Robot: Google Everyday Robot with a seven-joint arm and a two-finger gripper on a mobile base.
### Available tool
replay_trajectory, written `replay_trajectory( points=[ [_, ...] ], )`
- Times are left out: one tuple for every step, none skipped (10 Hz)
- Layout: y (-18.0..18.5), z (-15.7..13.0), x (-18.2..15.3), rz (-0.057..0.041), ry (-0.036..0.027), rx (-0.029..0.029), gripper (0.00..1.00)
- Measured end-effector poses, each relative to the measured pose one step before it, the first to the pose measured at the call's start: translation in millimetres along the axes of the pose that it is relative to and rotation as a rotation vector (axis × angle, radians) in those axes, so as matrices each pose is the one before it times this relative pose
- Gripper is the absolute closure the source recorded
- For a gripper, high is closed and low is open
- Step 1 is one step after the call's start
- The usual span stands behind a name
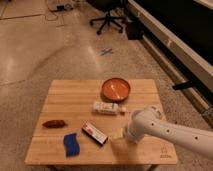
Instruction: Push the eraser across the table
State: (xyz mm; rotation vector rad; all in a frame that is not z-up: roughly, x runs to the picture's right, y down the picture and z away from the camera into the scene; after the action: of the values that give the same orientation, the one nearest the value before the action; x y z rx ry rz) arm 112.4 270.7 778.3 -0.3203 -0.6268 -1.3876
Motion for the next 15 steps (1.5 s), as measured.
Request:
replay_trajectory(
  points=[
    [1.02,1.07,-0.33,-0.0076,0.00992,-0.02164,0.2],
    [-0.2,0.76,-0.1,-0.00821,0.00807,-0.01865,0.2],
    [-2.47,1.07,-0.19,-0.01383,0.00992,-0.0248,0.2],
    [-4.66,0.1,-0.4,-0.01289,0.00549,-0.01798,0.2],
    [-4.42,-0.12,-1.08,-0.01118,0.00103,-0.0129,0.2],
    [-8.32,-0.82,-1.41,-0.0197,0.00095,-0.01886,0.2],
    [-7.14,-0.42,-1.08,-0.01635,-0.00023,-0.01041,0.2],
    [-4.92,0.15,-1.3,-0.01191,-0.00169,-0.00822,0.2],
    [-7.83,0.54,-1.6,-0.01681,-0.00207,-0.00847,0.2],
    [-6.26,0.31,-0.51,-0.01188,-0.00064,-0.0047,0.2],
    [-5.28,0.33,-0.26,-0.01083,-0.00085,-0.00659,0.2],
    [-4.64,0.19,0.68,-0.00771,0.00038,-0.00341,0.2],
    [-4.74,0.72,1.05,-0.0068,-0.00084,-0.00435,0.2],
    [-3.17,0.06,1.68,-0.00398,0.00132,-0.00241,0.2],
    [-3.91,-0.02,2.03,-0.00581,0.0011,-0.00206,0.2]
  ],
)
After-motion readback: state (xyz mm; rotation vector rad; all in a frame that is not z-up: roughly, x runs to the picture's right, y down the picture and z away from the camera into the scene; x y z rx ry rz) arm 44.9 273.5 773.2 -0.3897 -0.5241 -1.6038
